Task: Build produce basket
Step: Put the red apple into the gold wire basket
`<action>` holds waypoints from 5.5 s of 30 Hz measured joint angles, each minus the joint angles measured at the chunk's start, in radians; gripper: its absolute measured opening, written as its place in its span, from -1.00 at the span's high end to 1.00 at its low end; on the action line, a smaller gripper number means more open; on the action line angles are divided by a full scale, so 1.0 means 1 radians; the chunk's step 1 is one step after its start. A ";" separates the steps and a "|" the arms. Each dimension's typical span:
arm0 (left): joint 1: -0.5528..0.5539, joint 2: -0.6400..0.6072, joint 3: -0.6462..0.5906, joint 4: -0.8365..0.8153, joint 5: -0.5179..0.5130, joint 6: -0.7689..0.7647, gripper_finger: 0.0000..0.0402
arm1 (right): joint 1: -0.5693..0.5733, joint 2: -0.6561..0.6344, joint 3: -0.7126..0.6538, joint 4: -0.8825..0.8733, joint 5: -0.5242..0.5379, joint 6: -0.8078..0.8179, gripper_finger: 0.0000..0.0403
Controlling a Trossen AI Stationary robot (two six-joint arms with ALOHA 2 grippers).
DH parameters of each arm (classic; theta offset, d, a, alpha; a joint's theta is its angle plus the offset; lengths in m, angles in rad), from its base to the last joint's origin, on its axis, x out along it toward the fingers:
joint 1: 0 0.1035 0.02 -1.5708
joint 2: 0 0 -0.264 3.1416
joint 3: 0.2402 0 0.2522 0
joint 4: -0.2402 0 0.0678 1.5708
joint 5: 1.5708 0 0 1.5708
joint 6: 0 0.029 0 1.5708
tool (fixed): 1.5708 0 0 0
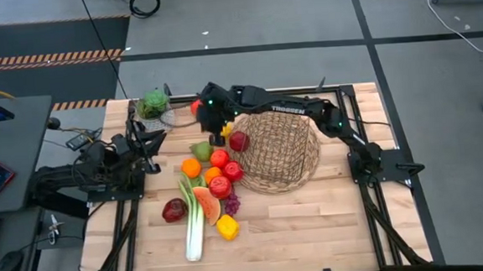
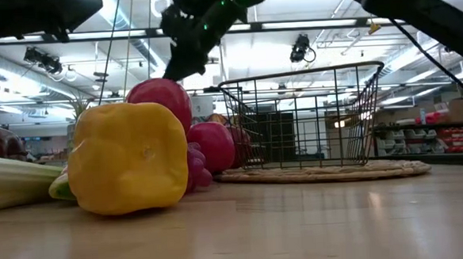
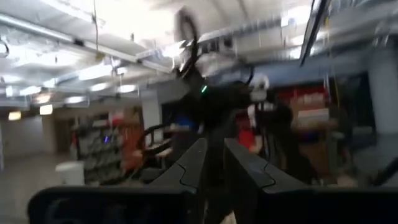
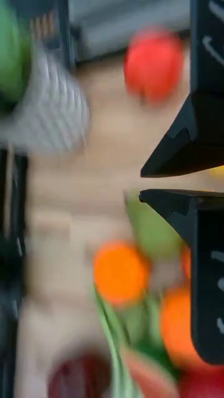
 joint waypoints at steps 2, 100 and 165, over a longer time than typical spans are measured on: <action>0.004 0.001 0.044 -0.092 -0.003 -0.022 0.70 | 0.024 -0.014 -0.003 -0.003 -0.058 0.013 0.76; -0.161 0.000 0.137 -0.398 0.177 -0.296 0.74 | 0.242 -0.015 -0.208 -0.037 -0.052 0.188 0.98; -0.160 0.000 0.137 -0.404 0.178 -0.400 0.74 | 0.518 -0.094 -0.167 -0.282 0.541 0.332 0.18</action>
